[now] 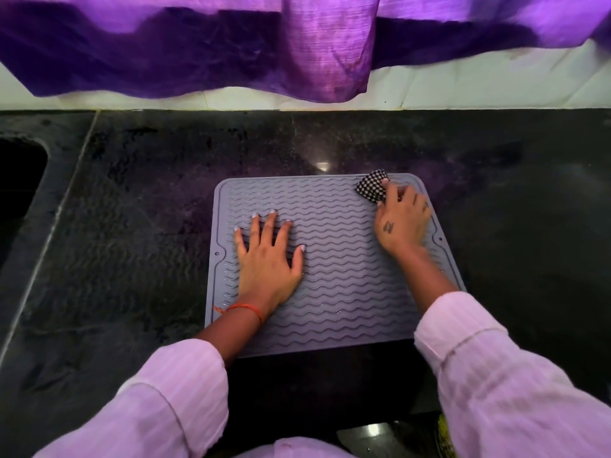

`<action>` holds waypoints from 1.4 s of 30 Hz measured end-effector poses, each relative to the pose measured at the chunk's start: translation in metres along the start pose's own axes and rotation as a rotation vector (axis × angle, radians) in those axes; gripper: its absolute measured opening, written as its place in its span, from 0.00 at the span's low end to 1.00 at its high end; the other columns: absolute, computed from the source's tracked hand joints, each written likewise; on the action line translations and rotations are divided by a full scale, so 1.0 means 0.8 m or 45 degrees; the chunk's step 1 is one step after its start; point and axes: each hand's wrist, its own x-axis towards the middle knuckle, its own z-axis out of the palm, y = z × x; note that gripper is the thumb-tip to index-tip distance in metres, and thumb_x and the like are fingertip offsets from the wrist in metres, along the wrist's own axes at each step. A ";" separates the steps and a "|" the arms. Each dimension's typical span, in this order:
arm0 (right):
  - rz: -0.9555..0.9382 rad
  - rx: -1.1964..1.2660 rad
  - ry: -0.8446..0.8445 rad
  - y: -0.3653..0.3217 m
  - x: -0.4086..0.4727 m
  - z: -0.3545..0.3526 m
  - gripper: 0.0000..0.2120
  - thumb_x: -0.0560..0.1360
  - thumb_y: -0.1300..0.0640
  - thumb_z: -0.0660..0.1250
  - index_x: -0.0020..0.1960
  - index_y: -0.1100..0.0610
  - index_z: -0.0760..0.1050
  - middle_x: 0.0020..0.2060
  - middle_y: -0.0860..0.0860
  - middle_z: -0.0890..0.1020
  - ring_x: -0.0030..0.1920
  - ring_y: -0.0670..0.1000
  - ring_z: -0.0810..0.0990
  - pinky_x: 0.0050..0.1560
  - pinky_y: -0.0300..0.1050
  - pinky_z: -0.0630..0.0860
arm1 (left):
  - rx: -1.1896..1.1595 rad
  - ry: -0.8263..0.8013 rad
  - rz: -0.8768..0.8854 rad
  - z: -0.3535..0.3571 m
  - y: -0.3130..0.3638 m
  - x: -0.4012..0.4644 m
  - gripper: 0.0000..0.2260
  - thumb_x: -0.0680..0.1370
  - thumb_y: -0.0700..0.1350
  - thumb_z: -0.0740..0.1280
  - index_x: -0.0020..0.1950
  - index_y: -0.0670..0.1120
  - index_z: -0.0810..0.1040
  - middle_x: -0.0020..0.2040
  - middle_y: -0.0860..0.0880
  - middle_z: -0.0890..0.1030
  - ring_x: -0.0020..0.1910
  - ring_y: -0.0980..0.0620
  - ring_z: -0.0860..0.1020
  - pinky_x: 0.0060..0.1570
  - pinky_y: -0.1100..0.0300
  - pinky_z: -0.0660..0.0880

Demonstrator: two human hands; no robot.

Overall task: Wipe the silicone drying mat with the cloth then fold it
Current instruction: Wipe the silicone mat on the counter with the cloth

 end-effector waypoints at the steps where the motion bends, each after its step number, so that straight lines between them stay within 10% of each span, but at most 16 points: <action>1: -0.022 -0.011 -0.006 0.002 -0.002 0.005 0.22 0.78 0.53 0.57 0.70 0.54 0.62 0.64 0.61 0.68 0.63 0.62 0.66 0.62 0.56 0.63 | 0.003 -0.003 -0.001 0.000 0.000 -0.001 0.30 0.75 0.62 0.45 0.74 0.50 0.62 0.77 0.48 0.58 0.76 0.44 0.51 0.73 0.41 0.41; 17: -0.086 0.164 -0.167 0.023 -0.051 -0.030 0.25 0.77 0.53 0.60 0.73 0.49 0.59 0.58 0.60 0.69 0.58 0.59 0.69 0.58 0.51 0.67 | 0.005 -0.013 0.005 0.000 0.000 -0.002 0.29 0.76 0.62 0.47 0.74 0.51 0.61 0.77 0.48 0.57 0.76 0.45 0.50 0.73 0.41 0.41; 42: -0.011 0.185 0.177 0.055 -0.213 -0.013 0.25 0.72 0.51 0.55 0.69 0.51 0.69 0.49 0.59 0.74 0.46 0.60 0.73 0.46 0.53 0.72 | 0.013 -0.005 0.023 0.003 -0.003 -0.002 0.30 0.76 0.62 0.47 0.74 0.50 0.62 0.77 0.47 0.58 0.76 0.44 0.51 0.73 0.42 0.41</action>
